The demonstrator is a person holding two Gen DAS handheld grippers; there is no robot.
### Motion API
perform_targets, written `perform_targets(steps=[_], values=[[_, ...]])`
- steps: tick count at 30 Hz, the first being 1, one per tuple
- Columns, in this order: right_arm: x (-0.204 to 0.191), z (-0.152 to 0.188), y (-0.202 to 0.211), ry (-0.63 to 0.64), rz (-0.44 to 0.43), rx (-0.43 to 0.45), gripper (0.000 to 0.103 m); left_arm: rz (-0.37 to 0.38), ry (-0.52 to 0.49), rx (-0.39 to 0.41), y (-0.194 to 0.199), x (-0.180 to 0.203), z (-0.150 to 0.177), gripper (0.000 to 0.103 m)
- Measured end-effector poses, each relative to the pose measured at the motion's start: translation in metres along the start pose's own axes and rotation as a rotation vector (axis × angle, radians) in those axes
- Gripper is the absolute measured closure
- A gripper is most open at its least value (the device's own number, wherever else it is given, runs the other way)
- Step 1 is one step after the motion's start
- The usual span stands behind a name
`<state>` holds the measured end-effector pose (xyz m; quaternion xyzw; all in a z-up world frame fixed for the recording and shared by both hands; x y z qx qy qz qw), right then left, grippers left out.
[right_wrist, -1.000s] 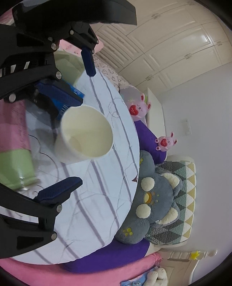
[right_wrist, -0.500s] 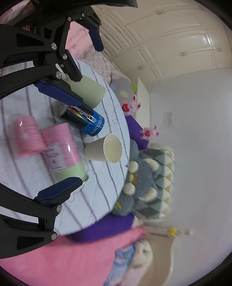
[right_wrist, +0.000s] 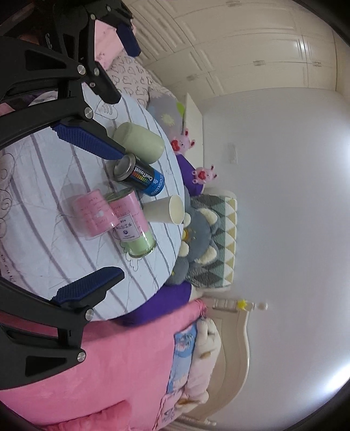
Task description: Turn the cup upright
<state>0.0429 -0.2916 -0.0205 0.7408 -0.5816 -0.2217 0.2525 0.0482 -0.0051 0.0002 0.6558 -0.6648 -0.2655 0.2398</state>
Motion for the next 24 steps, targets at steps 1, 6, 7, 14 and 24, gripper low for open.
perform_targets(steps=[1,6,7,14,24], values=[[-0.001,0.001,0.003,-0.002,0.000,0.009,0.020,-0.002,0.003,0.013,0.005,0.000,0.002,0.001],[-0.006,0.010,0.015,-0.018,0.024,0.053,0.020,-0.025,0.019,0.066,0.023,-0.005,0.008,0.001],[-0.006,0.012,0.018,-0.021,0.029,0.059,0.020,-0.031,0.023,0.077,0.026,-0.006,0.009,0.001],[-0.002,0.016,0.022,-0.023,0.032,0.071,0.020,-0.024,0.029,0.096,0.037,-0.005,0.010,0.000],[0.005,0.017,0.026,-0.016,0.001,0.079,0.020,-0.015,0.018,0.083,0.039,0.012,0.005,0.000]])
Point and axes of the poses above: each gripper's, at about its wrist camera, not at the fingertips, and y roughly against the way its jaws point, x to its right, z to its underside, the point moved 2 cm from there along -y, roughly the way its jaws point, and after that the axes turned 9 degrees about -x, right-handed, at the moved point
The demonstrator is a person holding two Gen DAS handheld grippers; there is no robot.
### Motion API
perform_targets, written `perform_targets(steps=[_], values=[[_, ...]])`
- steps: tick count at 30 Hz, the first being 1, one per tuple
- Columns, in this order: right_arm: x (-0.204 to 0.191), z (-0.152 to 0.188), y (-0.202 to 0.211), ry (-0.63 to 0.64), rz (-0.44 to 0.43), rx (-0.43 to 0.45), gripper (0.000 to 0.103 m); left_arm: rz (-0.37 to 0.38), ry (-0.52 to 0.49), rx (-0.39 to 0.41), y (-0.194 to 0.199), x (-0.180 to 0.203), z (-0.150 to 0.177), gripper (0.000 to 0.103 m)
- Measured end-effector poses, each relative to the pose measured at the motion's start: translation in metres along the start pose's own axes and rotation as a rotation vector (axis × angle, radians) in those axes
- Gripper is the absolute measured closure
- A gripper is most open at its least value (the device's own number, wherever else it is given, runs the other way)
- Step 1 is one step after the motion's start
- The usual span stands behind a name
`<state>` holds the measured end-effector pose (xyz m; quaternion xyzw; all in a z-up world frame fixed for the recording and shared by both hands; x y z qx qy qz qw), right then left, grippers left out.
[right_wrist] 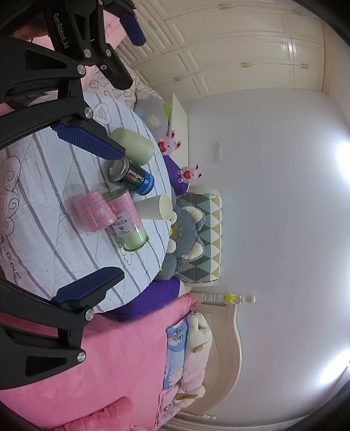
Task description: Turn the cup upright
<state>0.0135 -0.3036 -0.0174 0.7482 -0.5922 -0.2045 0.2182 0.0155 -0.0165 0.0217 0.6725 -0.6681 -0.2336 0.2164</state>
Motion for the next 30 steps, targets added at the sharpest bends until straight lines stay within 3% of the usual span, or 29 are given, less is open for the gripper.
perform_targets(steps=[30], values=[[0.042,-0.010,-0.027,-0.045,-0.041,-0.029,0.020,-0.026,-0.028,-0.027,-0.033,0.036,-0.021,0.000]])
Point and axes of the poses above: each gripper's, at about its wrist camera, not at the fingertips, and y roughly against the way its jaws point, x to its right, z to its underside, the point moved 2 cm from there along -y, roughly the way its jaws point, and after that the axes turned 9 degrees about -x, right-handed, at the moved point
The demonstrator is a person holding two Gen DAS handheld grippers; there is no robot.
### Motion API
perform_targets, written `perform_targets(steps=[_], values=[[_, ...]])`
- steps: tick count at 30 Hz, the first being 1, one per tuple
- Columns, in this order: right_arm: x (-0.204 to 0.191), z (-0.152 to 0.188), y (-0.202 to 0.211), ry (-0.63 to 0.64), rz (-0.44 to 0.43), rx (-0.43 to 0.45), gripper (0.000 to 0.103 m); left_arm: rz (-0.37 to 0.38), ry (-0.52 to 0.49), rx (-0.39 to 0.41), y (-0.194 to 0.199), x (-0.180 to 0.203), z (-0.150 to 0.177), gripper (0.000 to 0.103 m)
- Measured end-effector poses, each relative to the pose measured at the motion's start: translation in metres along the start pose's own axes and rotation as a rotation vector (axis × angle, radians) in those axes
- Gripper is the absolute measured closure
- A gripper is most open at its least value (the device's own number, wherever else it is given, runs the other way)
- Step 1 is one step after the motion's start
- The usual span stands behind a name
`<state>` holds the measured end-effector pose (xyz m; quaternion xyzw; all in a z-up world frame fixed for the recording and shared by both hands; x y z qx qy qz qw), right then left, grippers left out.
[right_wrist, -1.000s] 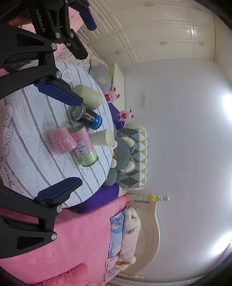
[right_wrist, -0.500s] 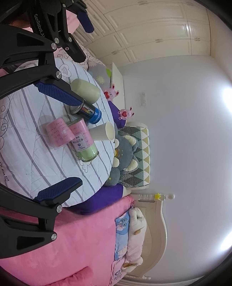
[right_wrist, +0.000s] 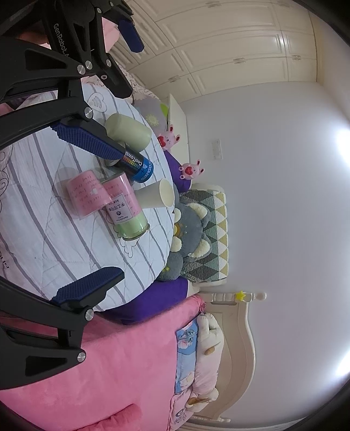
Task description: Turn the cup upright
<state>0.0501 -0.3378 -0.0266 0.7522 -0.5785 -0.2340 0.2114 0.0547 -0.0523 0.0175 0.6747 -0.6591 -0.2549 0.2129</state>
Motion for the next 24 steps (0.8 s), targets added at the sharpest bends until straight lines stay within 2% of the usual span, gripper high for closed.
perform_targets(steps=[24], values=[[0.002,0.002,-0.007,0.004,0.000,-0.018,0.020,-0.010,0.002,0.015,-0.010,0.000,0.002,0.000]])
Point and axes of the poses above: each gripper's, at about its wrist camera, not at the fingertips, and y roughly against the way its jaws point, x to its right, z to its underside, the point moved 2 cm from there along -y, roughly the way its jaws point, and after that the axes turned 9 degrees about -x, right-handed, at the moved point
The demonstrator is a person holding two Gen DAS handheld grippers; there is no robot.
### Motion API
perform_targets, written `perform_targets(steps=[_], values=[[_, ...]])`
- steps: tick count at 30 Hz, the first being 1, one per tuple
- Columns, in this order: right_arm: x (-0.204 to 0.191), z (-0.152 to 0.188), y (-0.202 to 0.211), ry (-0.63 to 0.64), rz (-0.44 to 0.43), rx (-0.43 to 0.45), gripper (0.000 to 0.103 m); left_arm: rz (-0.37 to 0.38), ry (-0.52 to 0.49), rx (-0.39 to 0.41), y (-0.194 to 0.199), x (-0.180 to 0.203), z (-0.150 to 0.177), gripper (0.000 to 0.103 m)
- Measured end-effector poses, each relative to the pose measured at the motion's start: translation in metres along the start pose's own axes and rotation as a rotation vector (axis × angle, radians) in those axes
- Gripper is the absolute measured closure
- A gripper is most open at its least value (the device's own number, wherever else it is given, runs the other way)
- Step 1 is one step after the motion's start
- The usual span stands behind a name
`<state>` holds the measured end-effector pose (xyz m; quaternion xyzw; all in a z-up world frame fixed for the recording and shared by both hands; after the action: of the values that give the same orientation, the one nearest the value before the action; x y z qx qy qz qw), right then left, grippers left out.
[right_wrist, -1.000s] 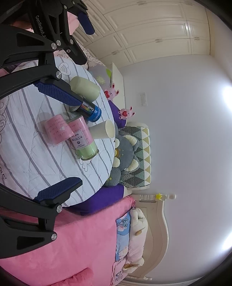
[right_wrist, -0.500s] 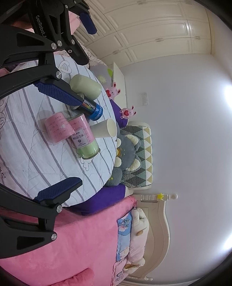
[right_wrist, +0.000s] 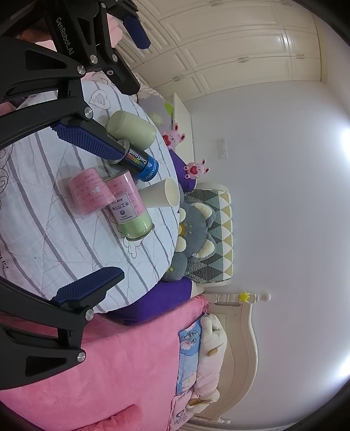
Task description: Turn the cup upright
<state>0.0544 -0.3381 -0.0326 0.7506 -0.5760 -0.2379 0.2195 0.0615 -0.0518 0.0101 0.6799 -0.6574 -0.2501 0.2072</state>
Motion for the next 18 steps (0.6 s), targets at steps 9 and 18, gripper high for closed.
perform_targets(steps=[9,18], values=[[-0.0020,0.0007,-0.0013,0.002,0.001,-0.005,0.020,-0.001,0.005,-0.003,-0.0012,-0.0022,0.0031,0.000],[-0.0077,0.0025,-0.0090,0.022,0.010,-0.022,0.020,-0.005,0.012,-0.017,-0.0062,-0.0077,0.0055,0.000]])
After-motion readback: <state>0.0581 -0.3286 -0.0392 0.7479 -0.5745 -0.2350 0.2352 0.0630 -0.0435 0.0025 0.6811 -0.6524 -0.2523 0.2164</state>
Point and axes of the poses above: each gripper's, at about its wrist camera, not at the fingertips, and y roughly against the way its jaws point, x to its right, z to its underside, the point moved 2 cm from there along -y, roughly the way its jaws point, and after that the axes turned 9 degrees about -x, right-handed, at the moved point
